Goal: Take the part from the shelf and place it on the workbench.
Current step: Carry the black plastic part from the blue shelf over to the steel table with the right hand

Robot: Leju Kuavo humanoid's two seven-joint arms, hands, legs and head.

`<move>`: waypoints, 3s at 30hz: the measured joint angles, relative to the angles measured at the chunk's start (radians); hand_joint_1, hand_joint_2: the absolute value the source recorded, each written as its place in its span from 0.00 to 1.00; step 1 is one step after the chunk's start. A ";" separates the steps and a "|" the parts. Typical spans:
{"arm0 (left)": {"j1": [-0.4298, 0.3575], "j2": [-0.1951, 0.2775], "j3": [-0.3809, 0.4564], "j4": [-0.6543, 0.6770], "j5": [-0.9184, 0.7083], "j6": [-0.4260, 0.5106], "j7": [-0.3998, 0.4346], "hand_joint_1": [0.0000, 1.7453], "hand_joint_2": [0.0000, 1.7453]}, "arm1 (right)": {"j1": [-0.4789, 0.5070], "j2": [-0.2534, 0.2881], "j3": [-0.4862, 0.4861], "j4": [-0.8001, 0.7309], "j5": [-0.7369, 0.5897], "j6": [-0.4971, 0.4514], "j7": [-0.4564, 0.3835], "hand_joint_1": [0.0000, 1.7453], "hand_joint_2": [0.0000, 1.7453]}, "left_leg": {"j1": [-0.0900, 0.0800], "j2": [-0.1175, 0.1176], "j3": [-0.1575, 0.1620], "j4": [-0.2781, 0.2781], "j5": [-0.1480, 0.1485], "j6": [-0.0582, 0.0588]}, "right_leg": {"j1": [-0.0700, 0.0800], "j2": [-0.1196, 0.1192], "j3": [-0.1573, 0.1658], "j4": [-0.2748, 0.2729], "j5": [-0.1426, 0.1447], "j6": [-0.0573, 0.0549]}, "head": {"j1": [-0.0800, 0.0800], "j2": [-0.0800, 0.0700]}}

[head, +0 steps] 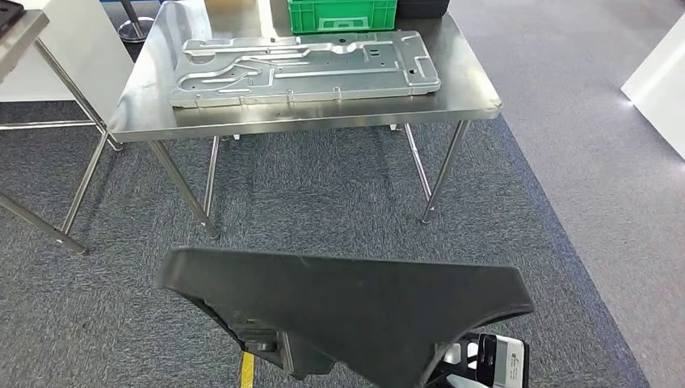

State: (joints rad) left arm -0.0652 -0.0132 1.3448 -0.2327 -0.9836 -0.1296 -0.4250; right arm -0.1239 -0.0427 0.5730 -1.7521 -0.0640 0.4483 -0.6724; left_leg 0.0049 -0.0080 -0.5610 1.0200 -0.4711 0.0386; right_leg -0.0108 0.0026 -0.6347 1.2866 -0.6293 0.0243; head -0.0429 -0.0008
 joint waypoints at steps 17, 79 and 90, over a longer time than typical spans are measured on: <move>0.007 -0.004 0.001 0.000 0.001 0.000 -0.016 0.00 1.00 | 0.012 -0.001 0.011 0.032 0.078 -0.084 0.018 0.89 1.00 | 0.009 0.002 -0.135 0.284 -0.143 -0.068 | -0.003 -0.012 0.075 -0.250 0.133 -0.046 | 0.001 0.000; 0.003 -0.016 0.008 0.000 0.004 -0.003 -0.042 0.00 1.00 | 0.000 -0.007 -0.011 0.025 0.184 -0.226 -0.021 0.89 1.00 | 0.006 0.001 -0.108 0.261 -0.131 -0.075 | 0.007 0.002 0.073 -0.261 0.150 -0.061 | 0.001 0.000; -0.004 -0.015 0.008 0.000 -0.005 -0.033 -0.051 0.00 1.00 | -0.315 -0.046 -0.253 0.144 0.303 -0.396 0.066 0.89 1.00 | 0.000 0.005 -0.058 -0.009 0.062 -0.017 | 0.006 0.003 0.054 -0.158 0.054 -0.012 | 0.005 0.000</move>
State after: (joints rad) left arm -0.0696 -0.0278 1.3527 -0.2327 -0.9882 -0.1630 -0.4757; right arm -0.4385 -0.0889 0.3195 -1.6085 0.2388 0.0520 -0.6068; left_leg 0.0050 -0.0025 -0.6193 1.0108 -0.4092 0.0215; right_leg -0.0052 0.0056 -0.5807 1.1289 -0.5756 0.0125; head -0.0381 -0.0008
